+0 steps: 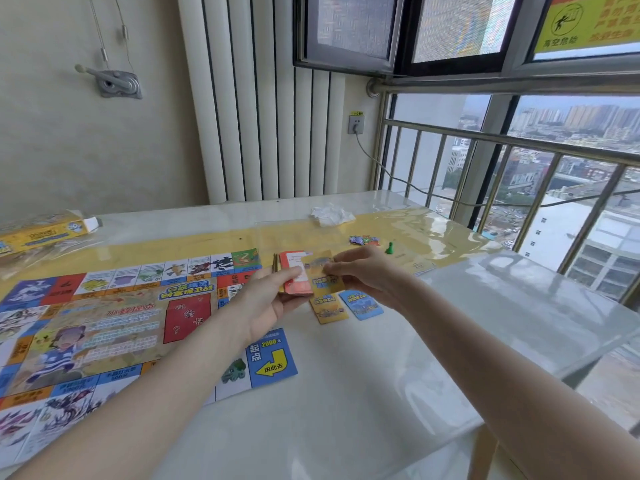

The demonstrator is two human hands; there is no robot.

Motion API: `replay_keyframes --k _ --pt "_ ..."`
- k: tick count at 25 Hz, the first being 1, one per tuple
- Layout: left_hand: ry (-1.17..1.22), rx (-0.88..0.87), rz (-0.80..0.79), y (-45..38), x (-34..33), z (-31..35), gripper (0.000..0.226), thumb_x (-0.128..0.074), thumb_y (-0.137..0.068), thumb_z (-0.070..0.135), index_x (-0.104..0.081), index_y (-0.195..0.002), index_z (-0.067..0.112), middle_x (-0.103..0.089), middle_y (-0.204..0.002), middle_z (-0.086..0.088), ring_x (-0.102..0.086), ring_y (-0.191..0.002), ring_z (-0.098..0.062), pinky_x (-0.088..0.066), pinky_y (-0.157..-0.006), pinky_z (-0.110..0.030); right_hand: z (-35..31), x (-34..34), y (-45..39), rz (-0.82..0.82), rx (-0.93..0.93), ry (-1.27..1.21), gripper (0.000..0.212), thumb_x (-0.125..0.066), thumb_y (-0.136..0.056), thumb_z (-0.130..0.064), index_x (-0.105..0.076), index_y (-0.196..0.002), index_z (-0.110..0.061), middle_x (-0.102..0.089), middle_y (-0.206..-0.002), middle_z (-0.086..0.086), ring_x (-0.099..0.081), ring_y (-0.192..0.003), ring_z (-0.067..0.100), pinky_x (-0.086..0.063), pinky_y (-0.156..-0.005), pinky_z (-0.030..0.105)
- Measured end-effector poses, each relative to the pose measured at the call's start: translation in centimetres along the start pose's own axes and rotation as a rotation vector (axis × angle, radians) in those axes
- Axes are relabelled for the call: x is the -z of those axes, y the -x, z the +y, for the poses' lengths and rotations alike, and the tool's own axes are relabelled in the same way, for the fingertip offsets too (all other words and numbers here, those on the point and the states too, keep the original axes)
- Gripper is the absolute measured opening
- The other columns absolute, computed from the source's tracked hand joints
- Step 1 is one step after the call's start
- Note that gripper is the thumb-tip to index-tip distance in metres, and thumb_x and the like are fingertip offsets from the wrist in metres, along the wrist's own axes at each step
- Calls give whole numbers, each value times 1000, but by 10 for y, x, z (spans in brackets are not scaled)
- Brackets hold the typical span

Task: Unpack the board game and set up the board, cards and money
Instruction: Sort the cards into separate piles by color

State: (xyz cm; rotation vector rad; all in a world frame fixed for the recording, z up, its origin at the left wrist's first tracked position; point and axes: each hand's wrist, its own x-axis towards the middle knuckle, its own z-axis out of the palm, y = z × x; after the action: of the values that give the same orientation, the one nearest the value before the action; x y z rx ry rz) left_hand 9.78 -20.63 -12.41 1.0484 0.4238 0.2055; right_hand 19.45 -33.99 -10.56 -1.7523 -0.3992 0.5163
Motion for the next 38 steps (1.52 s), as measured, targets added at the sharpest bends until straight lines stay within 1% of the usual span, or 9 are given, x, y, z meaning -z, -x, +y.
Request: replay_keyframes --k 5,9,11,13,16,22,30,34,38 --pt "19 -34 71 -5 14 5 8 -49 -92 -1 -53 -95 6 -61 -86 -17 -61 -76 -26 -56 -51 -32 12 -6 3 45 8 415 22 -69 -80 -9 -68 -99 2 -65 -83 13 -59 -69 19 -52 -65 25" --pt "-22 -31 56 -4 10 -3 17 -50 -91 -1 -53 -107 4 -62 -84 -14 -61 -75 -23 -56 -50 -27 26 -20 4 121 111 773 26 -71 -79 -23 -64 -98 -7 -60 -94 5 -57 -90 21 -40 -66 26" --pt "-20 -37 72 -6 8 -4 19 -51 -91 -2 -52 -109 4 -62 -84 -14 -61 -75 -22 -56 -50 -27 27 -18 3 132 132 817 25 -71 -79 -25 -62 -96 -8 -53 -86 0 -53 -84 18 -38 -60 23" --pt "-15 -42 77 -7 5 -5 19 -52 -91 -2 -52 -109 4 -62 -84 -14 -61 -75 -22 -56 -51 -27 25 -11 0 170 133 659 18 -68 -82 -22 -63 -88 -6 -55 -79 2 -51 -73 16 -38 -54 21" --pt "-37 -45 45 -6 -6 -8 12 -54 -89 -2 -56 -100 4 -63 -85 -13 -61 -75 -21 -56 -54 -26 15 -2 2 62 80 206 34 -58 -89 -29 -67 -91 4 -63 -75 8 -54 -62 16 -42 -54 22" --pt "46 -7 -136 -4 -24 -10 14 -46 -94 1 -57 -103 0 -64 -94 -18 -63 -87 -29 -56 -71 -35 9 10 8 55 80 134 26 -69 -81 -16 -66 -98 3 -63 -73 6 -56 -64 14 -46 -55 18" --pt "-27 -46 -4 -5 -24 -9 9 -51 -89 -2 -54 -88 6 -61 -83 -16 -60 -75 -24 -57 -57 -28 -4 34 15 12 73 -60 18 -59 -87 -12 -66 -100 -2 -54 -60 1 -39 -46 6 -32 -44 15" --pt "-3 -22 14 -6 -23 -7 11 -52 -89 -3 -54 -86 7 -61 -82 -17 -60 -73 -25 -57 -55 -30 -11 49 14 -93 187 -409 24 -43 -93 -5 -64 -102 2 -70 -89 12 -64 -72 15 -51 -63 18" --pt "-9 -56 1 -5 -31 -10 12 -53 -89 -3 -55 -85 8 -67 -72 -12 -65 -64 -21 -56 -55 -27 3 28 14 15 238 -15 6 -62 -86 -13 -64 -88 -7 -67 -88 8 -62 -82 19 -52 -69 22"
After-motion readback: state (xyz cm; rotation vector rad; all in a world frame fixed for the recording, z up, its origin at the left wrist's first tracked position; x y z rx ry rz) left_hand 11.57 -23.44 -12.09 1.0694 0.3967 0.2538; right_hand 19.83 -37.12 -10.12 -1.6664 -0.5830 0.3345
